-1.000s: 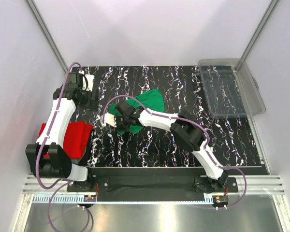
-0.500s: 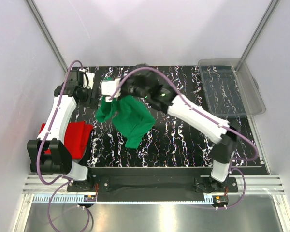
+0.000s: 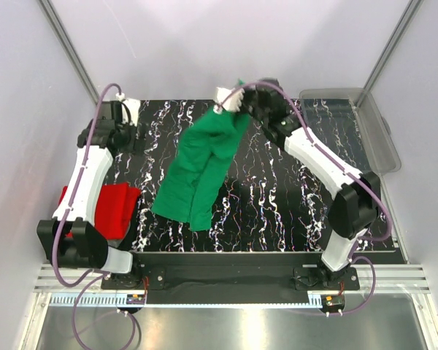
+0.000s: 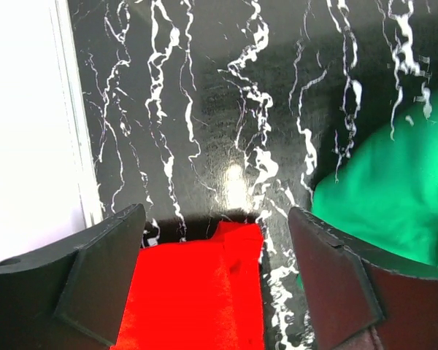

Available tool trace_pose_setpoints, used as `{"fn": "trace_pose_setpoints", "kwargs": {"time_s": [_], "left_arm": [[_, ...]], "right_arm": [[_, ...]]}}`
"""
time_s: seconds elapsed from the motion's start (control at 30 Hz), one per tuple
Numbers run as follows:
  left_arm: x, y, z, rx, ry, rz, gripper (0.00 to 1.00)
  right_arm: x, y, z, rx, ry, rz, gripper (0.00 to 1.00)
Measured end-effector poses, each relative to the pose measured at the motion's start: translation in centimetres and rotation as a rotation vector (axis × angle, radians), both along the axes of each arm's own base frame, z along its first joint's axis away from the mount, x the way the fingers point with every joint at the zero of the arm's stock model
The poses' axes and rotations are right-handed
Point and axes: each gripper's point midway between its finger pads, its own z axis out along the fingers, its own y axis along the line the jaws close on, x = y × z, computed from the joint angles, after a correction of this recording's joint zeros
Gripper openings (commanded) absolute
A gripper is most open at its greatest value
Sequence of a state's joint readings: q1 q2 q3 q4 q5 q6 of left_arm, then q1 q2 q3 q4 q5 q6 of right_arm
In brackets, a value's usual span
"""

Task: Fold and stack the t-shirts
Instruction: Flatten the tshirt out

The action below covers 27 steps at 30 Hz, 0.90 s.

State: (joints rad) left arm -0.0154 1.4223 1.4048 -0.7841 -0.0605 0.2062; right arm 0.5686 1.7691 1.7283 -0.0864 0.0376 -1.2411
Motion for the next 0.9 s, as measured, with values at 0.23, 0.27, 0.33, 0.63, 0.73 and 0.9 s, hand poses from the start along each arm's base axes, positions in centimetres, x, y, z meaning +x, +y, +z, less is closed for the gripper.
{"fn": "trace_pose_setpoints", "kwargs": {"time_s": [0.23, 0.27, 0.33, 0.63, 0.73, 0.9], "left_arm": [[-4.2, -7.5, -4.2, 0.074, 0.08, -0.342, 0.77], [-5.2, -9.1, -5.4, 0.089, 0.109, -0.414, 0.76], [-7.6, -11.9, -8.2, 0.114, 0.184, -0.557, 0.7], [-10.5, -14.1, -15.9, 0.164, 0.44, -0.686, 0.48], [-11.1, -14.7, -17.0, 0.16, 0.48, -0.694, 0.45], [-12.0, -16.2, -17.4, 0.156, 0.496, -0.727, 0.49]], "right_arm": [[0.1, -8.9, -25.1, -0.215, 0.478, -0.217, 0.0], [-0.8, -9.6, -27.2, -0.236, 0.526, -0.228, 0.0], [-2.2, -10.2, -29.5, -0.259, 0.588, -0.236, 0.0], [-2.1, -9.9, -27.6, -0.18, 0.56, -0.256, 0.0], [-2.1, -9.8, -26.9, -0.156, 0.549, -0.261, 0.0], [-2.0, -9.8, -26.8, -0.141, 0.55, -0.267, 0.0]]}}
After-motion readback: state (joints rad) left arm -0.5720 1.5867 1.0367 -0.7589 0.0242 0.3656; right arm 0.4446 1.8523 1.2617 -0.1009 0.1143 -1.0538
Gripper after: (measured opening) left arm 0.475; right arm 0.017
